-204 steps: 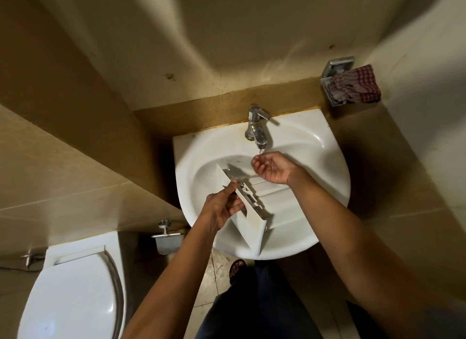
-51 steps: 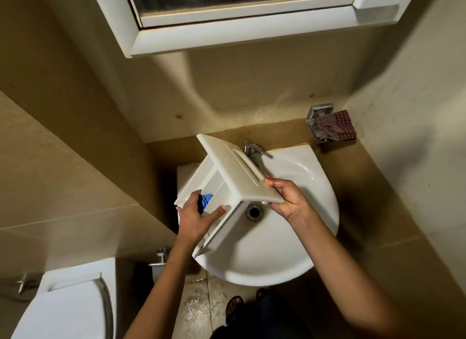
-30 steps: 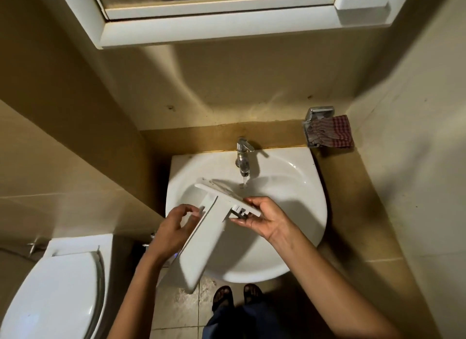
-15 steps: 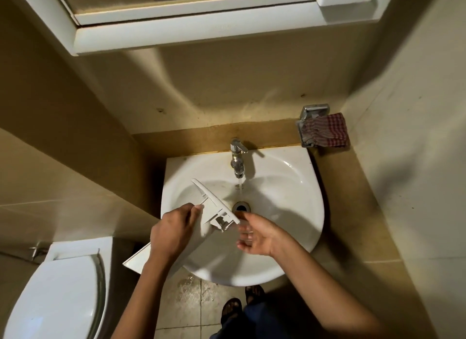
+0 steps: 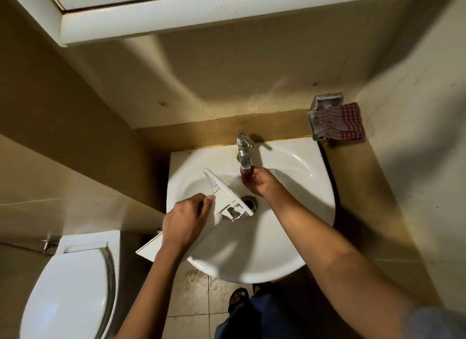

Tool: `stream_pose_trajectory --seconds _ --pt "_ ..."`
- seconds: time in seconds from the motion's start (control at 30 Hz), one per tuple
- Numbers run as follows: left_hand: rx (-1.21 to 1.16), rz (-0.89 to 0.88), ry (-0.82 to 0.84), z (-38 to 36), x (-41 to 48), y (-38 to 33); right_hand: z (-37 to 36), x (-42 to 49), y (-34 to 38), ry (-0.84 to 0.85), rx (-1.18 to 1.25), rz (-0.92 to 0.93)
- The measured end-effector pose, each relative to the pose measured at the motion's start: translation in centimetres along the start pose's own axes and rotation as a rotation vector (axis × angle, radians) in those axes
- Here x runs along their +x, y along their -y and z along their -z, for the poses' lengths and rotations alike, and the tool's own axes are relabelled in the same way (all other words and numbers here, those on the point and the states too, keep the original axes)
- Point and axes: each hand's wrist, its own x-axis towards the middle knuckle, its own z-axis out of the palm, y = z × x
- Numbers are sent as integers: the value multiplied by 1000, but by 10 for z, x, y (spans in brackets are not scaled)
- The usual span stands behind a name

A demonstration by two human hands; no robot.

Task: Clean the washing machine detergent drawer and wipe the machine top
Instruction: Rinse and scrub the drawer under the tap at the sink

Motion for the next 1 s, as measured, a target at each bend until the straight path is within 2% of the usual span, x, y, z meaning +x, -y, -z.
stream_pose_trajectory --seconds 0.2,0.4,0.7,1.0 --pt "-124 -93 -23 0 5 -2 -1 4 0 -2 117 -42" --pt "-266 -182 -9 -15 4 6 3 4 2 -26 66 -14" --pt "-435 -158 26 -35 -7 -2 1 0 13 -23 -181 9" --pt "-342 -93 33 -44 -14 -10 11 -46 -2 67 -411 59"
